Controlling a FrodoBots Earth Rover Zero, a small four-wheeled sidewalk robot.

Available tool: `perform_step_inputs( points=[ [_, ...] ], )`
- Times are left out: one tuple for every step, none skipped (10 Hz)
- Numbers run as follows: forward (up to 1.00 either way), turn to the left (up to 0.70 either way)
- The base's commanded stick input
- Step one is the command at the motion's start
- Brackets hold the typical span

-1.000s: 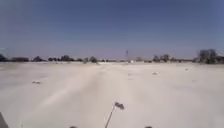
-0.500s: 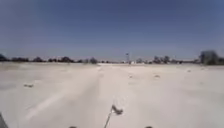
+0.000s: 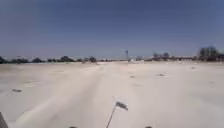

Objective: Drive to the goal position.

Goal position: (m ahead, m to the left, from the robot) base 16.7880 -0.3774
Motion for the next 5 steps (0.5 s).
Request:
perform_step_inputs(
  points=[
    [0.70, 0.00],
    [0.70, 0.00],
    [0.70, 0.00],
    [0.70, 0.00],
    [0.70, 0.00]
  ],
)
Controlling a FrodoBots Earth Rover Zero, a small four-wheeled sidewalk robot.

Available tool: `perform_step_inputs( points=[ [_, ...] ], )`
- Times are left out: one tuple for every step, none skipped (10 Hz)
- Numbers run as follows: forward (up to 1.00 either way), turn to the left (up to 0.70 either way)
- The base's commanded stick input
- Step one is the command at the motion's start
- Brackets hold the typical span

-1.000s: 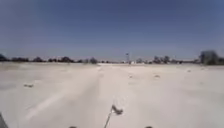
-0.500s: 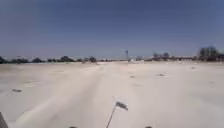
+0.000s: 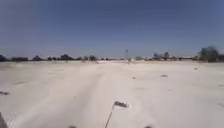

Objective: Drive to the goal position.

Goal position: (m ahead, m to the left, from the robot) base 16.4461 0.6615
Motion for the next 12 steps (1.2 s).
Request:
perform_step_inputs(
  points=[
    [0.70, 0.00],
    [0.70, 0.00],
    [0.70, 0.00],
    [0.70, 0.00],
    [0.70, 0.00],
    [0.70, 0.00],
    [0.70, 0.00],
    [0.70, 0.00],
    [0.70, 0.00],
    [0.70, 0.00],
    [0.70, 0.00],
    [0.70, 0.00]
  ],
)
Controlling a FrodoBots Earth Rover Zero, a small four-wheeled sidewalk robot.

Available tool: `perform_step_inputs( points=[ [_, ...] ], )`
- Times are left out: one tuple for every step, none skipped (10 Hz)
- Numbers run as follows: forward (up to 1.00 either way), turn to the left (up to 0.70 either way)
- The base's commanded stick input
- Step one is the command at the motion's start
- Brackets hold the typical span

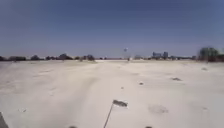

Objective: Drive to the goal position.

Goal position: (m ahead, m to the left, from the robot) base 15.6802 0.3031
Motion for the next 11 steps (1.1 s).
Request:
perform_step_inputs(
  points=[
    [0.70, 0.00],
    [0.70, 0.00],
    [0.70, 0.00],
    [0.70, 0.00],
    [0.70, 0.00],
    [0.70, 0.00],
    [0.70, 0.00],
    [0.70, 0.00],
    [0.70, 0.00],
    [0.70, 0.00],
    [0.70, 0.00]
  ],
)
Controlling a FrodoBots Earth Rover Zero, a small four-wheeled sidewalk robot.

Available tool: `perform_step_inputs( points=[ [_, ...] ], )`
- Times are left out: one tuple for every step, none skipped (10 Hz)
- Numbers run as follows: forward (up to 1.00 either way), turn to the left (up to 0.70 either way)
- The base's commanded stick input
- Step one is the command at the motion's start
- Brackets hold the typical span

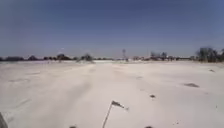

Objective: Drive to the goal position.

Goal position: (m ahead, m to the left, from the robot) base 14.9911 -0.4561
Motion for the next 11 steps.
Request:
perform_step_inputs(
  points=[
    [0.70, 0.00],
    [0.70, 0.00],
    [0.70, 0.00],
    [0.70, 0.00],
    [0.70, 0.00],
    [0.70, 0.00],
    [0.70, 0.00],
    [0.70, 0.00],
    [0.70, 0.00],
    [0.70, 0.00],
    [0.70, 0.00]
  ],
)
